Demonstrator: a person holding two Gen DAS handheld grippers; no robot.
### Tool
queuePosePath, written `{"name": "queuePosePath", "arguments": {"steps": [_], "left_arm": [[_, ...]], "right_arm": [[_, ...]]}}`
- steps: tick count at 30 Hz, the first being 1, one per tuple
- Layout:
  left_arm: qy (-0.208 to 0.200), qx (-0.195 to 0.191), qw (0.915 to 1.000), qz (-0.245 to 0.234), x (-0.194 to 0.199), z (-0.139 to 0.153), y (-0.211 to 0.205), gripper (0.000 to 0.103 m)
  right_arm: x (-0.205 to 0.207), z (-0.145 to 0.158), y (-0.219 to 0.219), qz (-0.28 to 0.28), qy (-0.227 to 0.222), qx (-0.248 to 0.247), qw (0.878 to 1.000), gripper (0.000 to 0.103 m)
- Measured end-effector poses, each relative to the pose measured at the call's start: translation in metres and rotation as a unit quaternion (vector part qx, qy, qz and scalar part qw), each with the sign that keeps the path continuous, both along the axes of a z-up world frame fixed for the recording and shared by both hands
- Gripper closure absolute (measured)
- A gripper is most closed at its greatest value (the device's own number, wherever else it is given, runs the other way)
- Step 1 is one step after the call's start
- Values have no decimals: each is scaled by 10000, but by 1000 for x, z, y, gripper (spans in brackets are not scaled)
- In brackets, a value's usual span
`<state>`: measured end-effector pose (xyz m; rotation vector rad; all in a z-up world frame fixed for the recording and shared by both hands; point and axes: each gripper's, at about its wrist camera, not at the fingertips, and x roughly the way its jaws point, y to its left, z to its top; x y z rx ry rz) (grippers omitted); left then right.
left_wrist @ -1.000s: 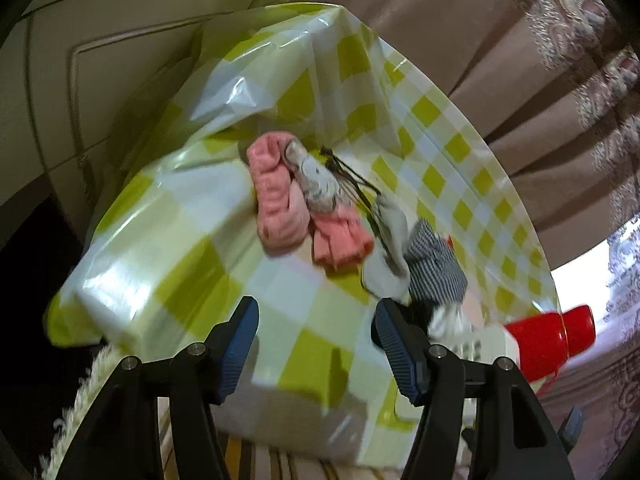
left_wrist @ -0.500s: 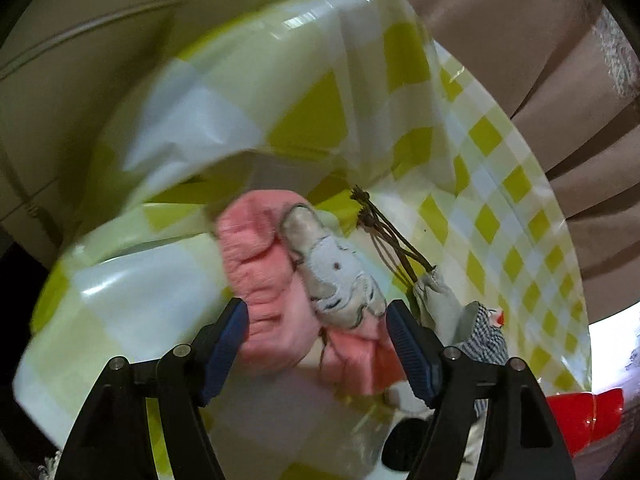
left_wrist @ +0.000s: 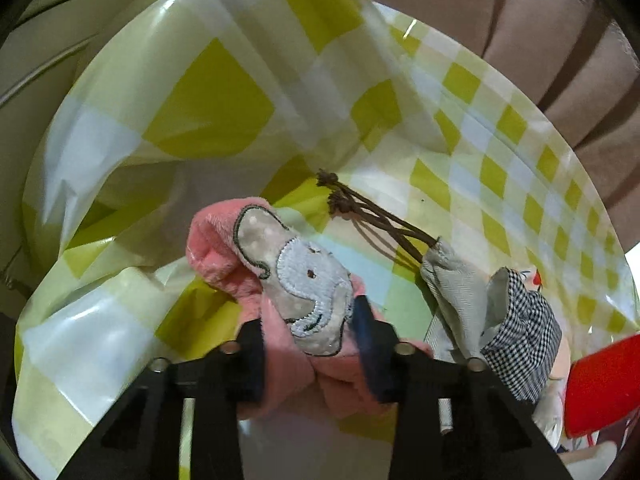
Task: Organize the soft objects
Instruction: 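Grasp the light blue pig plush with the right gripper while the left gripper grasps the pink elephant cloth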
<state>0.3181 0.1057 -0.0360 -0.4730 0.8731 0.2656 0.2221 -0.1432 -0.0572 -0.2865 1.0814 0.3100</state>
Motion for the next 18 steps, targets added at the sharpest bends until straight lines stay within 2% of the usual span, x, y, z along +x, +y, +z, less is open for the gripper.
{"name": "queuePosePath", "arguments": {"steps": [2,3,4,7,12,18], "left_arm": [[-119,-43,9999,-10,-5,0,2,75],[-166,-71,9998,-15,-10,1,2,76],[-213,-107,9997,-20,-13,1,3,76],[-342,-118,9993,-10,-23,6,3,77],[-525,-59,9986,-16,-41,14,0,77],[-610,-78,9981,-35,-55,17,-7,77]], "right_arm": [[-1,1,1,23,-30,1,10000,28],[-2,1,2,37,-46,-5,10000,34],[-3,2,3,60,-61,1,10000,44],[-7,4,5,106,-120,0,9999,61],[-9,6,2,61,-138,69,9999,69],[-15,12,-1,-21,-186,131,9997,71]]}}
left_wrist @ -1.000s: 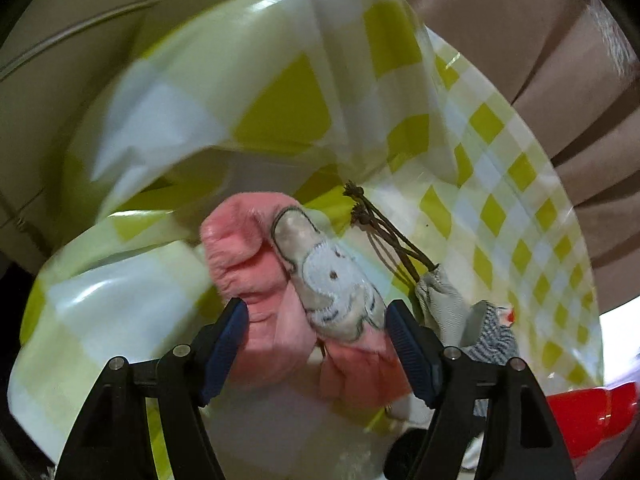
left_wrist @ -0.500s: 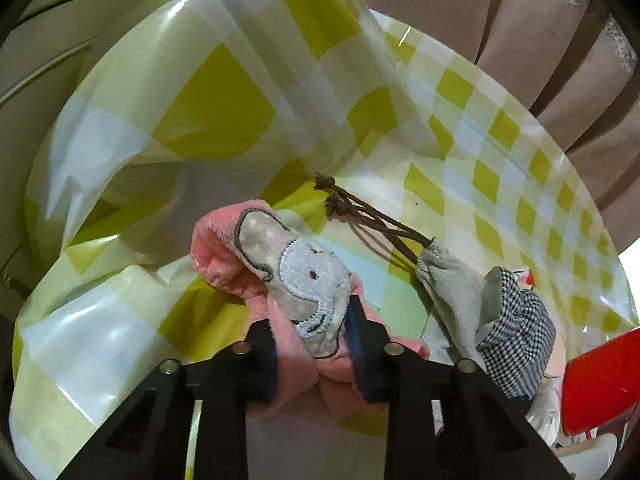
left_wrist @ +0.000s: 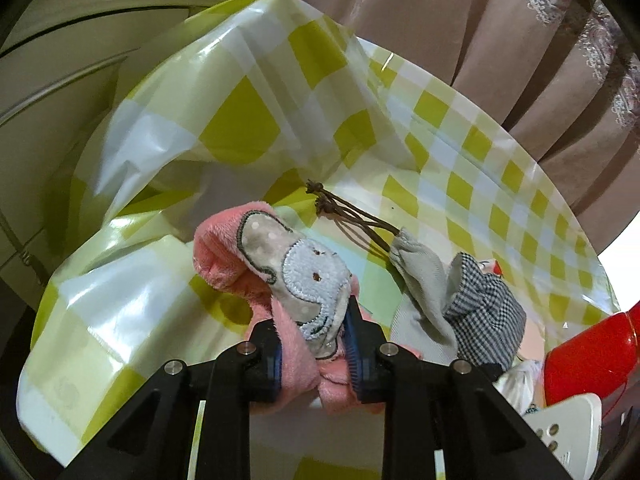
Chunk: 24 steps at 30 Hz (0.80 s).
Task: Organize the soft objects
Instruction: 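Grasp the light blue pig plush with the right gripper while the left gripper grasps the pink elephant cloth, then carry the pig plush and elephant cloth to the purple box and open both grippers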
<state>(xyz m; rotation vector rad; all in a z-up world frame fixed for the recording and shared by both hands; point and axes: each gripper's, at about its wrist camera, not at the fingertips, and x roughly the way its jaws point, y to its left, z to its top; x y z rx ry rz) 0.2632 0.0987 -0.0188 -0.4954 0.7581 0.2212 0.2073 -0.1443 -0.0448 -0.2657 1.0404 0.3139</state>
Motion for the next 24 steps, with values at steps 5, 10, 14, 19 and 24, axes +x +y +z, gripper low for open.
{"name": "queuePosePath", "arguments": {"steps": [5,10,14,19,24], "left_arm": [[-121,-13,9999,59,-17,8,-1,77],[-187,-48,9998,98,-35,14,-1,77],[-224,-121,9996,116,-51,17,-4,77],[-336,-189,9990,206,-75,25,-6,77],[-425,-299,9985,195,-99,32,-14,77]], "right_arm": [[-9,9,-4,-109,-85,20,9999,71],[-22,20,-8,-215,-211,-16,9995,71],[-33,28,-11,-318,-292,-50,9991,71],[-46,39,-17,-478,-360,-36,9982,71],[-63,48,-19,-551,-442,-80,9975,71]]}}
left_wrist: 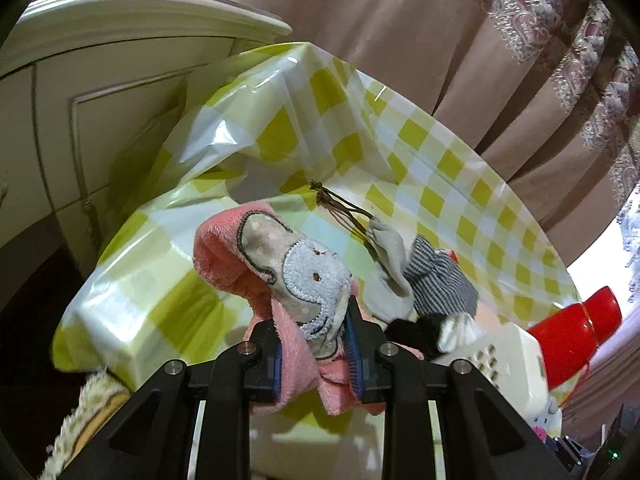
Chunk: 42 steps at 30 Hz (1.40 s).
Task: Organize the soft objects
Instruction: 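Carry the pig plush and elephant cloth to the purple box and open both grippers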
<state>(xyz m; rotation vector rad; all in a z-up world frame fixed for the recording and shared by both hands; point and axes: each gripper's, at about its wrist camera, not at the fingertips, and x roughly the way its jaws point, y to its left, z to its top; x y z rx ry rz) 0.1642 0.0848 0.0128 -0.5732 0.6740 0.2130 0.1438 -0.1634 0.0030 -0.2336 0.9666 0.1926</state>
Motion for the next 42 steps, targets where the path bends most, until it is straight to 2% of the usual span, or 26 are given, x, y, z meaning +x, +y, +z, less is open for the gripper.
{"name": "queuePosePath", "arguments": {"steps": [11,19,24,28,32,42], "left_arm": [[-236,-90,9989,-391,-54,21,-48,77],[-331,-118,9946,-974,-93,38,-103,77],[-343,84,9883,-1483,-118,49,-150,77],[-353,225,9787,-2009,-132,54,-193,77],[-329,233,9646,-2608,-136,54,-234,77],[-310,131,9200,-3904,-144,53,-317,77]], "right_arm": [[-42,30,-14,-299,-237,41,9993,71],[-87,53,-28,-529,-442,115,9976,71],[-117,64,-47,-775,-533,183,9954,71],[-138,72,-68,-1089,-598,236,9920,71],[-156,76,-91,-1373,-660,134,9882,71],[-200,81,-161,-2207,-710,98,9727,71]]}}
